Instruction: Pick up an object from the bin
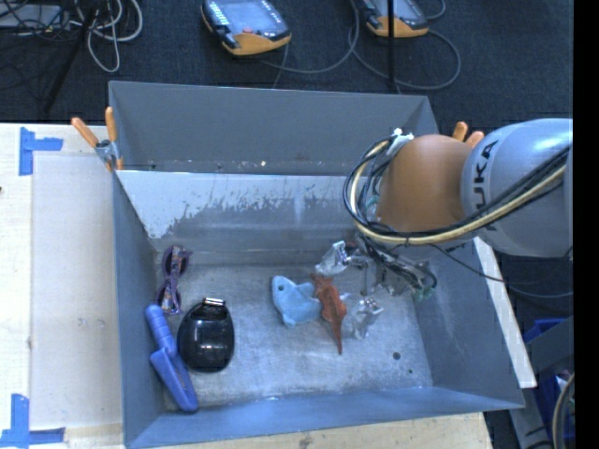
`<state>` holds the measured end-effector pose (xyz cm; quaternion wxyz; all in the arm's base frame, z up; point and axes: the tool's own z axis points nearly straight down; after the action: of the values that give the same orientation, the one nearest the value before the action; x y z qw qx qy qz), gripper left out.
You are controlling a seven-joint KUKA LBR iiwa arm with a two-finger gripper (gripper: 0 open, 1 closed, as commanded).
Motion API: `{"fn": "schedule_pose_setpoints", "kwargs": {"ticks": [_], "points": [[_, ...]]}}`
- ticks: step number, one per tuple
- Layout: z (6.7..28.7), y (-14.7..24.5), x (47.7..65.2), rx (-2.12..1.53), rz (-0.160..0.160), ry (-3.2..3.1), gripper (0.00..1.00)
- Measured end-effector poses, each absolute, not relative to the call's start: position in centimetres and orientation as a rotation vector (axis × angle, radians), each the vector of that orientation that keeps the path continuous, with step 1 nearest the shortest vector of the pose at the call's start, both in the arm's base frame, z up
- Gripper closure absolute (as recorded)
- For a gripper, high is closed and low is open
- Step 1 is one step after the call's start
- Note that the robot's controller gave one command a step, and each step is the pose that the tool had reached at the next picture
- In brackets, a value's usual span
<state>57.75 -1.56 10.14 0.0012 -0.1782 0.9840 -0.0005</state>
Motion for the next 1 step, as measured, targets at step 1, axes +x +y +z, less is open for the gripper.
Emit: {"fn": "schedule_pose_setpoints", "kwargs": {"ticks": [1], "points": [[7.39, -1.08, 59.89, -0.588, 0.005, 3.080, 1.00]]}}
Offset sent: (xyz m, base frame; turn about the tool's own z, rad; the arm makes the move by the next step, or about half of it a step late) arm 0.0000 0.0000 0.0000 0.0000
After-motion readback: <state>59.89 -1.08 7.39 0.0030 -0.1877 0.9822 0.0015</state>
